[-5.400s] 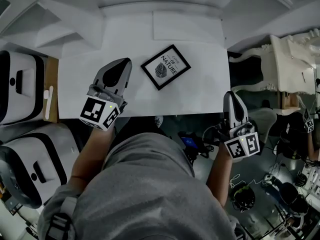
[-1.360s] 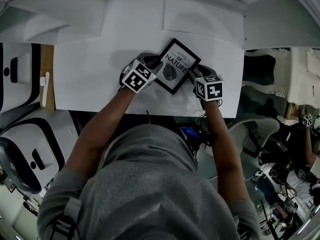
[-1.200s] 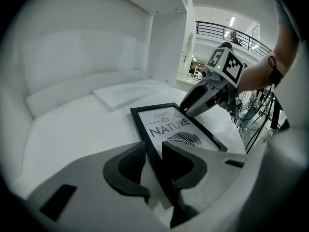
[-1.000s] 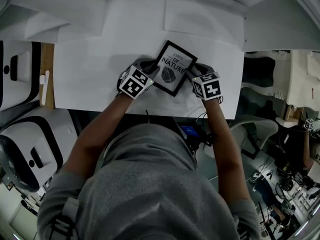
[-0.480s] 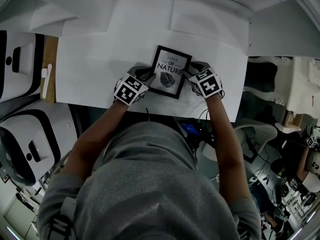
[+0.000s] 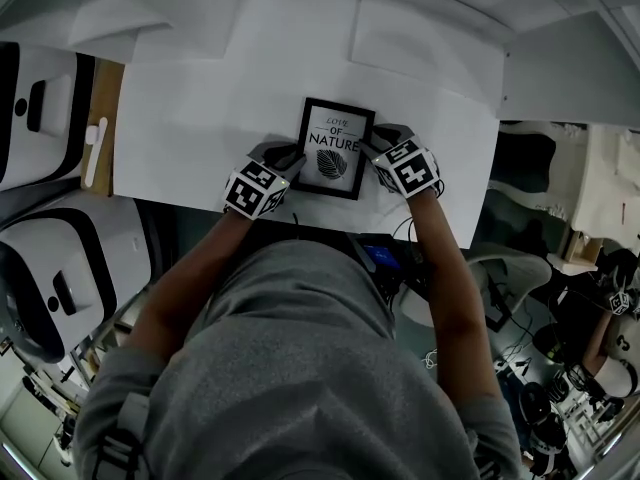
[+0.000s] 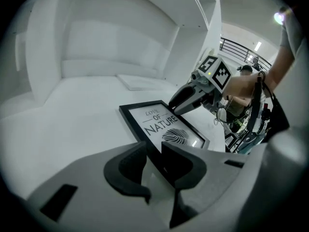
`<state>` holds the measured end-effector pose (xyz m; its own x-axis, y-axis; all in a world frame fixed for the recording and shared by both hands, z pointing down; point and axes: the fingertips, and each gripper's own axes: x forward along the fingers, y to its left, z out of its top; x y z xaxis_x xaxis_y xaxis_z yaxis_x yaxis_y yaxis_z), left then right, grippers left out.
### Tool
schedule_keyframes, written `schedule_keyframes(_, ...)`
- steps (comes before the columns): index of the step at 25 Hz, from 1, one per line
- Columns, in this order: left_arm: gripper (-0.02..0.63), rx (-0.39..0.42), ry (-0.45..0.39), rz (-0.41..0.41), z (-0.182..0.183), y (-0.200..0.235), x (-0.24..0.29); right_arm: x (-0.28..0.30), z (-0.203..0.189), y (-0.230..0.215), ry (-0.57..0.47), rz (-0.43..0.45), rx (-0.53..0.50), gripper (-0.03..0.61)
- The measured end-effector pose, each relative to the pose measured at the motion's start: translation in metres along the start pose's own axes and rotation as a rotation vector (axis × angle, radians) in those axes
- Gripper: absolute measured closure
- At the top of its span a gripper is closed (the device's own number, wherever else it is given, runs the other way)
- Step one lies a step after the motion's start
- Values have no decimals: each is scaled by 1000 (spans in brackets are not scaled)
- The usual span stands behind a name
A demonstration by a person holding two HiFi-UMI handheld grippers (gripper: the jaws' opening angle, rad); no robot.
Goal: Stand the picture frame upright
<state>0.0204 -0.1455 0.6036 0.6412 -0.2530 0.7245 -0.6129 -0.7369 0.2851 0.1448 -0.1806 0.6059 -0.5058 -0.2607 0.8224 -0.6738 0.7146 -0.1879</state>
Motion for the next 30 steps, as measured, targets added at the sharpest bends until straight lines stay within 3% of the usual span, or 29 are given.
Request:
schedule_keyframes(5,512,0,-7,-2,-2,-1,-3,0,1,3,0,3,8,415)
schedule_keyframes(13,512,-9,-25,-32,-2,0,-3,-2,-1,0,-60,9,114,430)
schedule_keyframes(15,512,-34,-44,-30,2,1,-5,-3,-2,-3,-86,18,181,428)
schedule_keyframes(20,502,-86,-84,-18,13,8,-6,-13,-3,-7,-196,62,466,428)
schedule_keyframes(30,500,-141,-77,24,22,19,8,-10,-8,5,-234,35,541,428)
